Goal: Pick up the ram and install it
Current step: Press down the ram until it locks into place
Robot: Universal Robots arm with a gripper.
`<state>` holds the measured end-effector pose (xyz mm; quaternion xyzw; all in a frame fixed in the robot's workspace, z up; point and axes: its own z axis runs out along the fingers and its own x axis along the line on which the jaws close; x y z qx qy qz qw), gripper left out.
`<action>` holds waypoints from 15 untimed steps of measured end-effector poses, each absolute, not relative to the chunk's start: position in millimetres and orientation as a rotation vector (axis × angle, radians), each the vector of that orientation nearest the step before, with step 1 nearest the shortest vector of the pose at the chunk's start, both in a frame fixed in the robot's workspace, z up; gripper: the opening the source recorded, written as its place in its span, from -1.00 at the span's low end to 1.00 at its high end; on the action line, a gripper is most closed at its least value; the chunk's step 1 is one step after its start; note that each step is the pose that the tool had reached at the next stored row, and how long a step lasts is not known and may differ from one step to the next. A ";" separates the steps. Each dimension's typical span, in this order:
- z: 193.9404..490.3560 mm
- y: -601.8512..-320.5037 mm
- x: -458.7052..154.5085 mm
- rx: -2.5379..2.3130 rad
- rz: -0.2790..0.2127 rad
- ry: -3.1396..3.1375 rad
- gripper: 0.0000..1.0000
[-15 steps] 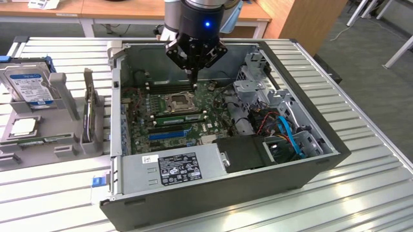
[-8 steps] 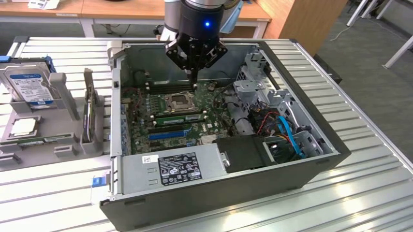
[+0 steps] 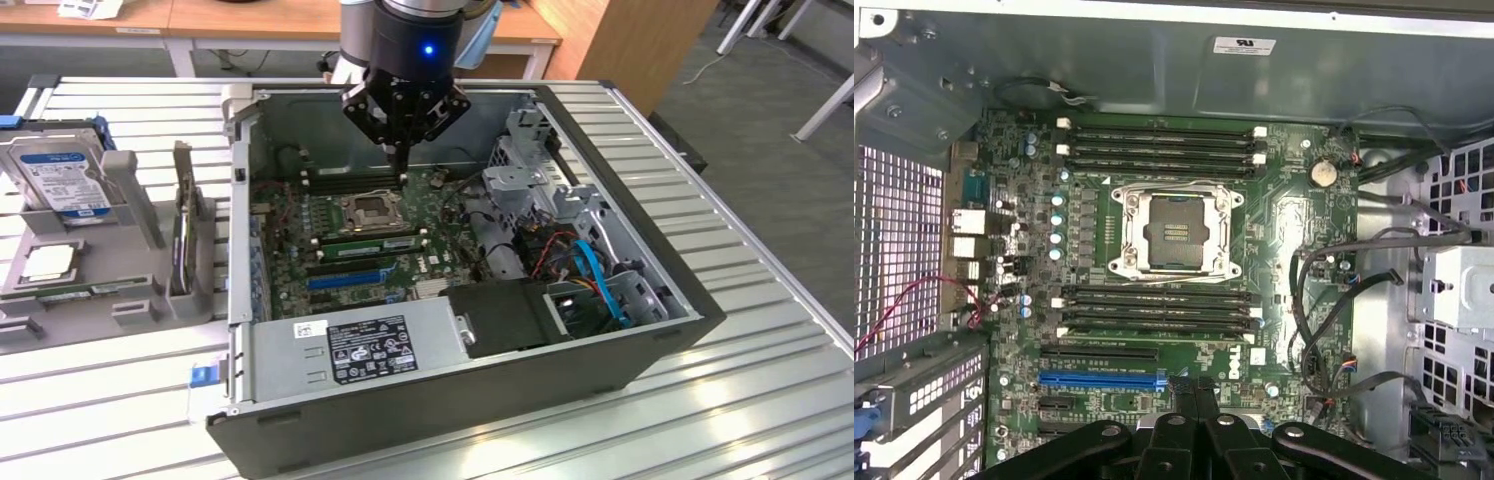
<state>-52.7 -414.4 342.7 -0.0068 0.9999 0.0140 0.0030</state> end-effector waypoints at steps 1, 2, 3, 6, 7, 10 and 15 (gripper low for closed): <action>342.8 -414.4 -52.6 -0.015 0.044 3.135 -0.80; 342.7 -414.4 -52.6 -0.010 0.044 3.135 -0.80; 342.7 -414.4 -52.6 -0.005 0.044 3.135 -0.80; 342.7 -414.4 -52.6 0.002 0.044 3.135 -0.80; 342.7 -414.4 -52.6 0.002 0.044 3.135 -0.80; 342.7 -414.3 -52.9 0.002 0.044 3.135 -0.80; 342.8 -414.4 -56.1 0.002 0.044 3.135 -0.80</action>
